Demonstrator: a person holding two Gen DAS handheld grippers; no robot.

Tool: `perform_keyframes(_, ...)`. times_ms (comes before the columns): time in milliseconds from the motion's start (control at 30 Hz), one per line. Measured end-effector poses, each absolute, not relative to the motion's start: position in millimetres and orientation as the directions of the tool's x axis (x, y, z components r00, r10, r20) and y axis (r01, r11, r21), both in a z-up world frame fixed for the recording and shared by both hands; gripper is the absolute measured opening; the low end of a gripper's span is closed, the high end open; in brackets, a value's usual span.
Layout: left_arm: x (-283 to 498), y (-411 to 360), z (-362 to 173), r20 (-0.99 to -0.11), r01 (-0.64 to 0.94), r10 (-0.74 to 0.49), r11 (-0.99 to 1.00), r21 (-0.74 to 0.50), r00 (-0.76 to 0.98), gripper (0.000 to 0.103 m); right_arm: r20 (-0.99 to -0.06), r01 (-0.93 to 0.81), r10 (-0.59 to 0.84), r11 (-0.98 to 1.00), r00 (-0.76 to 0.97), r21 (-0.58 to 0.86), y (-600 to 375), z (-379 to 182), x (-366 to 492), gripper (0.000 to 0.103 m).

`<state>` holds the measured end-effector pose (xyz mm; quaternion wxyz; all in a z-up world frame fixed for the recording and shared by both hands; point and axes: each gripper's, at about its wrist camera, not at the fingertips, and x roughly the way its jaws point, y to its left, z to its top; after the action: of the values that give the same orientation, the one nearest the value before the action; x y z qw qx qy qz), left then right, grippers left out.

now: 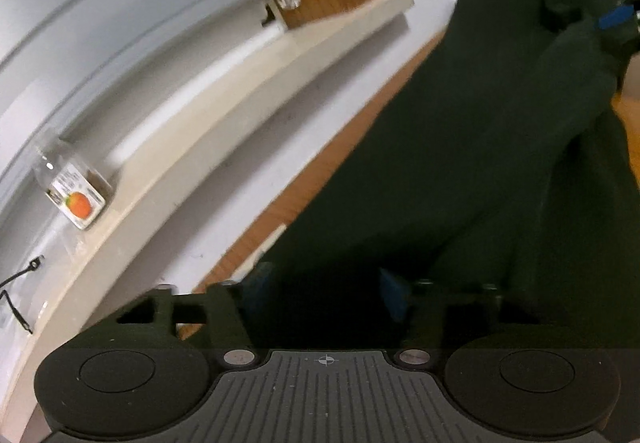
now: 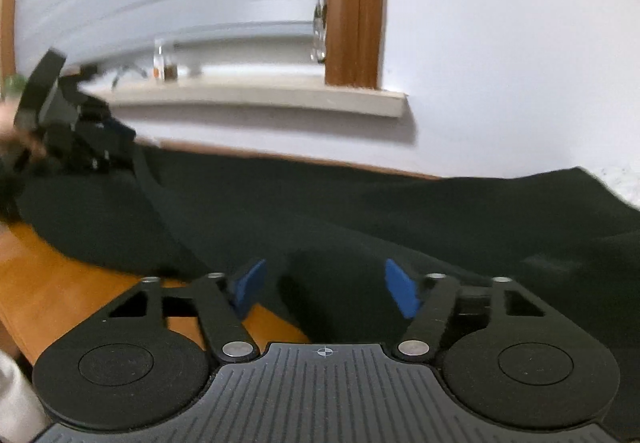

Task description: Fold clothes

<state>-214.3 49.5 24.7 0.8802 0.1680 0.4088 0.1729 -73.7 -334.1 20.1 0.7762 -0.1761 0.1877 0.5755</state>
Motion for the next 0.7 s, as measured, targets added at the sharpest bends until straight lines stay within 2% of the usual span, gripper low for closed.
perform_keyframes(133, -210.0, 42.7, 19.7, -0.650, -0.116, 0.432, 0.875, 0.469, 0.625, 0.056, -0.530, -0.951, 0.791, 0.277, 0.307, -0.138, -351.8, 17.3, -70.5, 0.061)
perform_keyframes(333, -189.9, 30.5, 17.9, -0.633, -0.129, 0.451, 0.864, 0.487, 0.629, 0.057, -0.530, -0.907, 0.736, 0.345, 0.421, -0.241, -389.8, 9.1, -62.4, 0.064)
perform_keyframes(433, -184.0, 20.9, 12.4, -0.603, -0.124, 0.470, 0.843, 0.524, 0.645, 0.048, -0.533, -0.892, 0.716, 0.359, 0.451, -0.273, -406.3, 3.0, -61.7, 0.071)
perform_keyframes(700, -186.0, 28.3, 7.8, -0.568, -0.201, 0.472, 0.858, 0.473, 0.674, 0.044, -0.553, -0.841, 0.634, 0.420, 0.541, -0.342, -441.3, -12.6, -35.7, 0.070)
